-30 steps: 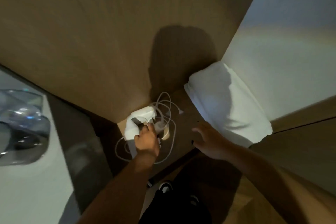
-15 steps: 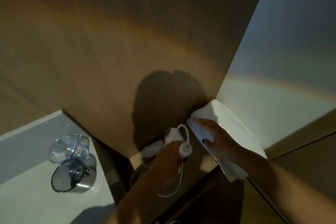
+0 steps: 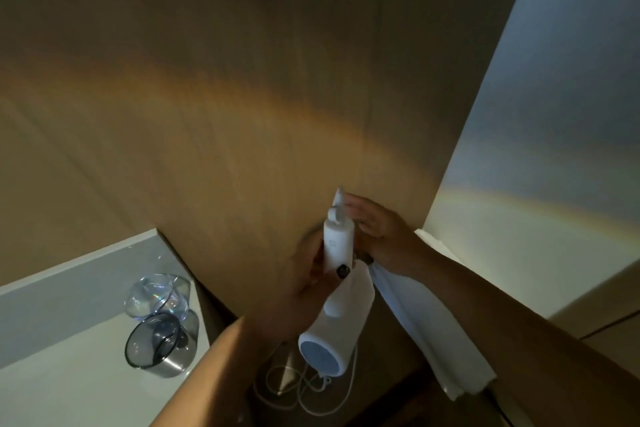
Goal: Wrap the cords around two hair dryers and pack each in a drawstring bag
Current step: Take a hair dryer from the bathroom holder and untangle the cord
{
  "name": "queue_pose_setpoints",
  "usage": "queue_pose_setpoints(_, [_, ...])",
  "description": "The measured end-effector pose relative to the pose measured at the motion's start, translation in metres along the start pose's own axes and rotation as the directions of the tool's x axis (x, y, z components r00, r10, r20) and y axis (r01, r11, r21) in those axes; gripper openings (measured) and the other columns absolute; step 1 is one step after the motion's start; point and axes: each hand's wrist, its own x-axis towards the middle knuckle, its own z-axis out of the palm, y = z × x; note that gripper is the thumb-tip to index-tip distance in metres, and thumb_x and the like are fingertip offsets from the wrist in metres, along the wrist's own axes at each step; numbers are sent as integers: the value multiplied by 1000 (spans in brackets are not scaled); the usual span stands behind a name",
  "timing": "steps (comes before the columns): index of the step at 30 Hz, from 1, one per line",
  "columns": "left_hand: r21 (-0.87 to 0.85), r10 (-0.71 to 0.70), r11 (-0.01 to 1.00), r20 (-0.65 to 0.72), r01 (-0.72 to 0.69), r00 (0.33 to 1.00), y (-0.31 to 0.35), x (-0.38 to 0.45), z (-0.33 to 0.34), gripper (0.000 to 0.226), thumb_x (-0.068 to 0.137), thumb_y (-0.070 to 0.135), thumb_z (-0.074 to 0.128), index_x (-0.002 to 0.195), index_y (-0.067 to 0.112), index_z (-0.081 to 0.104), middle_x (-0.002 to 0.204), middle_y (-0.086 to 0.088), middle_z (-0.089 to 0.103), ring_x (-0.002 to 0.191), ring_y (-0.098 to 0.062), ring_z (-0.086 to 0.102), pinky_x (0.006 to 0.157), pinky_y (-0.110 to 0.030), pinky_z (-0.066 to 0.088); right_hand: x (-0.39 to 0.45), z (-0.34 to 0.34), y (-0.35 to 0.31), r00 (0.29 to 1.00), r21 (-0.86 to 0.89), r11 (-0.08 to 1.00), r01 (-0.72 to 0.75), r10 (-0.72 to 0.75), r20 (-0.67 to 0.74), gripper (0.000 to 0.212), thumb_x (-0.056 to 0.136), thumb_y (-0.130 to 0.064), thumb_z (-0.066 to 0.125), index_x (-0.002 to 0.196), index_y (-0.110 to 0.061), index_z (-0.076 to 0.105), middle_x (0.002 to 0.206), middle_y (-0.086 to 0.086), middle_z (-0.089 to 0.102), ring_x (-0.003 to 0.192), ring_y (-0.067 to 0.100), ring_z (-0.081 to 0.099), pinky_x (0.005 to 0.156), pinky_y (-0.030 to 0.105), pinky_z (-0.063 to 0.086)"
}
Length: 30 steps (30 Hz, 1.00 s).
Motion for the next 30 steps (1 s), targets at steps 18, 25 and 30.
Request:
queue_pose_setpoints(18, [-661, 58, 732, -184, -167, 981, 100, 12, -20, 68, 68, 35, 84, 127, 10, 62, 92, -14, 60, 73, -22, 61, 68, -33, 56, 24, -20, -111, 969, 2, 980, 200, -198, 145, 10, 98, -18, 52, 100, -16, 62, 98, -12, 63, 100, 0, 59, 93, 21, 45])
queue_pose_setpoints(25, [-675, 13, 709, -278, -205, 961, 107, 8, -5, 63, 65, 38, 84, 118, 9, 64, 86, -11, 59, 66, -19, 56, 60, -30, 52, 10, -48, -104, 971, 65, 980, 186, -194, 139, 14, 99, -16, 49, 89, -10, 57, 63, -1, 52, 53, 10, 54, 63, 27, 56])
queue_pose_setpoints(30, [-743, -75, 625, -362, -239, 929, 113, 15, 15, 61, 59, 43, 86, 105, 9, 65, 74, -8, 55, 53, -17, 52, 49, -28, 48, -6, -75, -92, 994, -9, 997, 76, -75, 83, 25, 100, -22, 47, 81, -12, 61, 57, -5, 46, 51, 9, 41, 50, 19, 36])
